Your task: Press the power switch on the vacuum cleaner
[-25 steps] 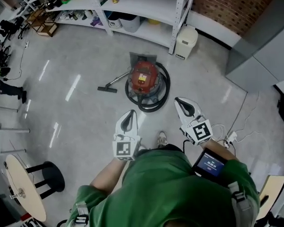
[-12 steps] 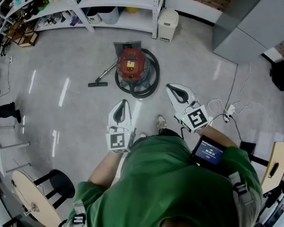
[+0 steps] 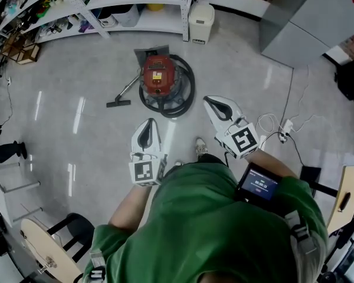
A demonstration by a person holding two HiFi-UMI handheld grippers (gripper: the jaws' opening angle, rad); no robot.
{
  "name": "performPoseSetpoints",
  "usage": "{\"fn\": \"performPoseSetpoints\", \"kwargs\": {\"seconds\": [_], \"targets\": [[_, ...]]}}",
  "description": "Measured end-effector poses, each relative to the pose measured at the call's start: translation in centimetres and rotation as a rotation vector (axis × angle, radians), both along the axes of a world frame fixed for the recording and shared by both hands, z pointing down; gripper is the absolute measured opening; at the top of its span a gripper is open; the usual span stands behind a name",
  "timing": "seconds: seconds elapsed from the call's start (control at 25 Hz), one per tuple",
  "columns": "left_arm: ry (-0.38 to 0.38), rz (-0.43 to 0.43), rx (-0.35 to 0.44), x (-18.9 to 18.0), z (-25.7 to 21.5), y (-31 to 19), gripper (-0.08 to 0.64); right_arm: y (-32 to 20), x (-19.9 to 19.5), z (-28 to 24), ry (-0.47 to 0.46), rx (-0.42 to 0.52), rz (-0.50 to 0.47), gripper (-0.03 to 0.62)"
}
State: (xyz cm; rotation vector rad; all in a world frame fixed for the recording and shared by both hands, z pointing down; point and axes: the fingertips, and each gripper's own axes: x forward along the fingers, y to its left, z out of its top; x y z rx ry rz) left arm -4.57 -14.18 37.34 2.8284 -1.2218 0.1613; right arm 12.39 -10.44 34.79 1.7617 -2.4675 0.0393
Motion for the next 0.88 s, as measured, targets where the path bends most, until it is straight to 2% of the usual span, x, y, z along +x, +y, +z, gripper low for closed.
{"fn": "performPoseSetpoints", "kwargs": {"seconds": [0.48,0.88], "targets": [[-0.013,0.031,0.004,4.7,0.3,-1.9,0.006,-1.1,4.5,0.4,0.002,0.003,0.025,0.002],[-0.011,0.074,0.015,11.6,-0.4,-3.1,0.006,-1.9,10.8,0.1,0.011,0.035,0.059,0.002]]}}
